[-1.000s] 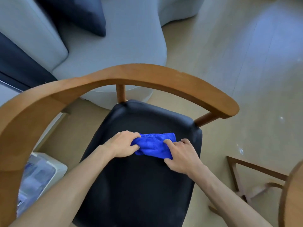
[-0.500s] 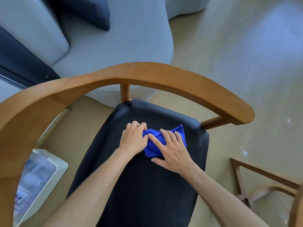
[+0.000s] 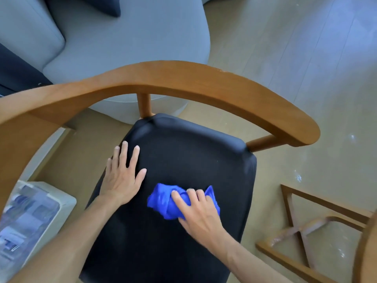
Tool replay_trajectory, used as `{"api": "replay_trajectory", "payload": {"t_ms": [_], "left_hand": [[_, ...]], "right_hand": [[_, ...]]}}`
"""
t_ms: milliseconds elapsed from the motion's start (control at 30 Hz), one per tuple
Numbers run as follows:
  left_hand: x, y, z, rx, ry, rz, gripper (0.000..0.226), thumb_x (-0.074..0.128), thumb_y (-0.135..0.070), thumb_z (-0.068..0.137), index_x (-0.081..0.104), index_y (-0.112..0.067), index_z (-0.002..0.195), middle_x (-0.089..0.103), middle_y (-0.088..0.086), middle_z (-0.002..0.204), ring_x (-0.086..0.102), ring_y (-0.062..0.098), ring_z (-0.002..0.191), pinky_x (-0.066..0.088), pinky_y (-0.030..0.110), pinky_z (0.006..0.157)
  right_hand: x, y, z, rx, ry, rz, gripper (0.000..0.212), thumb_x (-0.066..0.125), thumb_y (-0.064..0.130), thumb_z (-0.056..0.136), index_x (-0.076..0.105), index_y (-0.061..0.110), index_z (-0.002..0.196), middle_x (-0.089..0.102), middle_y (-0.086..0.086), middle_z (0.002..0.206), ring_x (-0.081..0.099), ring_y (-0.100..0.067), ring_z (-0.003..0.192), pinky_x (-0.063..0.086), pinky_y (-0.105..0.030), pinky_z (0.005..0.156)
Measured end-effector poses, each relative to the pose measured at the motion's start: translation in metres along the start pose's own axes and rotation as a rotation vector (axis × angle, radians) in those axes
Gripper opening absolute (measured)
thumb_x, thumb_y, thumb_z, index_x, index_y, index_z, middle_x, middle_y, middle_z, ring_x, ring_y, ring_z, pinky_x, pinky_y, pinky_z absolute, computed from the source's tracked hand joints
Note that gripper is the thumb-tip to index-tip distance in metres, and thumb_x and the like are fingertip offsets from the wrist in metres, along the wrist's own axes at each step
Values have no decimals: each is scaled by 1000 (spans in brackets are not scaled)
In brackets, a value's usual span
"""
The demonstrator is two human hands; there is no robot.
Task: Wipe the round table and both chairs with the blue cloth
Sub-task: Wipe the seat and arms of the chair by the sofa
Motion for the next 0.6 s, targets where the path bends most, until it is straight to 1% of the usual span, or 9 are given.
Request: {"api": "replay_trajectory", "payload": {"t_ms": [67,133,167,267,367,433,500,567,600], "left_hand": [[2,-2,0,-1,-40,36,73,46,-41,96,13,-13,154,-1,19,161,5,40,147,16,56,115],[4,0,1,-1,-55,41,72,47,-41,96,15,-12,154,1,20,161,7,40,147,18,57,115],[6,1,2,2,-58,42,72,46,-41,96,15,-12,154,1,19,161,6,40,147,18,57,115],[9,1,2,9,-74,50,72,46,-41,96,15,-11,154,0,20,161,5,40,147,16,58,115],[8,-1,2,19,-79,44,72,44,-41,96,13,-12,154,-2,19,161,2,39,148,14,57,116],[8,0,1,7,-79,35,72,41,-42,97,9,-13,155,-6,18,161,-2,37,148,11,56,117],[6,-2,0,2,-75,33,72,38,-43,98,6,-14,155,-9,17,161,-5,36,148,8,54,118],[4,-4,0,-5,-62,31,72,37,-44,98,3,-15,155,-12,16,161,-7,35,148,8,53,118],[3,-5,0,-10,-51,29,71,36,-44,99,2,-16,155,-12,16,161,-8,34,148,8,53,118]], "right_hand": [[12,14,-34,-201,71,-41,59,64,20,66,51,26,123,57,-3,89,48,-23,66,41,-32,53],[4,-7,-37,-278,72,-60,57,63,14,68,51,28,122,57,-2,87,47,-23,65,42,-33,54],[-5,-28,-27,-234,40,-66,55,65,14,68,54,28,120,58,-4,87,49,-25,65,44,-33,55],[-39,-107,16,90,-67,-40,58,80,18,65,63,19,120,60,-15,93,55,-34,70,50,-39,59],[-53,-154,31,380,-82,-48,57,71,21,81,52,19,135,52,-16,108,50,-35,87,47,-43,74],[-46,-156,25,569,-122,12,57,61,27,87,43,26,141,46,-12,117,45,-33,99,45,-42,80],[-39,-145,19,718,-154,77,59,58,38,87,38,29,142,41,-11,126,42,-34,107,46,-44,84],[-36,-131,21,758,-159,59,60,56,43,88,36,27,143,41,-11,126,44,-34,104,49,-43,80],[-33,-127,20,767,-131,61,59,55,38,89,35,26,143,42,-11,125,45,-33,101,50,-42,77]]}}
Point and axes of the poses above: each hand's wrist, its own z-axis towards the middle knuckle, its own x-axis out of the palm, y = z × x, the point moved 7 cm from there along z, towards the middle knuckle
